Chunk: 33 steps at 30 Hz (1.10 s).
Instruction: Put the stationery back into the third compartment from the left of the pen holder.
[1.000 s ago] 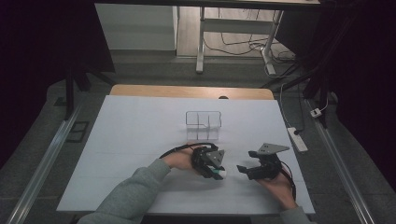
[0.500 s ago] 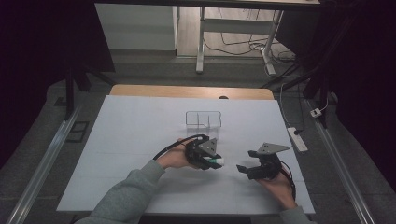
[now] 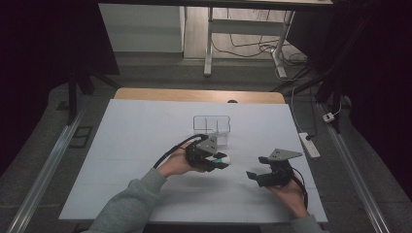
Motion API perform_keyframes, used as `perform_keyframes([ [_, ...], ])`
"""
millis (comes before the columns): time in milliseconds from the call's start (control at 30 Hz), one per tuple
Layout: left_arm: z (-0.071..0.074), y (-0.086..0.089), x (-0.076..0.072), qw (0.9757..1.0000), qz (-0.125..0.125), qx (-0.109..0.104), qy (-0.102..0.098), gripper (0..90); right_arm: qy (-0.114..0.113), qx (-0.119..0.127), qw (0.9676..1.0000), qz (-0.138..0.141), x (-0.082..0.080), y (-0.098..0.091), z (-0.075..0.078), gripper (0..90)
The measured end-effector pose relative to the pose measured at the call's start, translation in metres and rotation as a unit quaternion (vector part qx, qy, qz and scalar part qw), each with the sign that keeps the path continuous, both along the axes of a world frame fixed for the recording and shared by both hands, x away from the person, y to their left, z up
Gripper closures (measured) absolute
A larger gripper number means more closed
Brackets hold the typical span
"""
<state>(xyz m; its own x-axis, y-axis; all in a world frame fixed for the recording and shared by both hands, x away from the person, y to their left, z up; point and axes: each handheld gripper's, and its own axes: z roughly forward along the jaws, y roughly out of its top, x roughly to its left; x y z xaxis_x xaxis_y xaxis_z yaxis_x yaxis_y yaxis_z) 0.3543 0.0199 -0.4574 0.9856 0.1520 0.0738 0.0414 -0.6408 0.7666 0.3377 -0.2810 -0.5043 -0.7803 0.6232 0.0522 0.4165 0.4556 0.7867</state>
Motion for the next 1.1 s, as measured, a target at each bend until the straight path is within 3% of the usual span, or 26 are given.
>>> perform_keyframes([
  [333,0.008,0.008,0.0,0.9985,0.031,-0.044,-0.001,64.3,-0.004,-0.001,1.0,0.002,0.001,0.0,0.0,18.3],
  [500,0.012,0.012,0.004,0.9955,0.056,-0.077,0.0,64.2,-0.005,-0.003,1.0,0.002,0.001,0.0,0.001,18.2],
  [600,0.016,0.015,0.006,0.9938,0.07,-0.087,-0.005,64.2,-0.004,-0.003,1.0,0.003,0.001,0.0,0.001,18.2],
  [800,0.023,0.02,0.009,0.99,0.083,-0.114,-0.007,64.2,-0.006,-0.007,1.0,0.0,0.0,-0.001,0.001,18.2],
  [967,0.025,0.021,0.014,0.9876,0.089,-0.13,0.0,64.2,-0.004,-0.009,1.0,-0.003,0.0,-0.001,0.0,18.2],
  [1100,0.028,0.019,0.02,0.9873,0.093,-0.129,0.0,64.2,-0.002,-0.009,1.0,-0.001,0.0,-0.001,0.0,18.2],
])
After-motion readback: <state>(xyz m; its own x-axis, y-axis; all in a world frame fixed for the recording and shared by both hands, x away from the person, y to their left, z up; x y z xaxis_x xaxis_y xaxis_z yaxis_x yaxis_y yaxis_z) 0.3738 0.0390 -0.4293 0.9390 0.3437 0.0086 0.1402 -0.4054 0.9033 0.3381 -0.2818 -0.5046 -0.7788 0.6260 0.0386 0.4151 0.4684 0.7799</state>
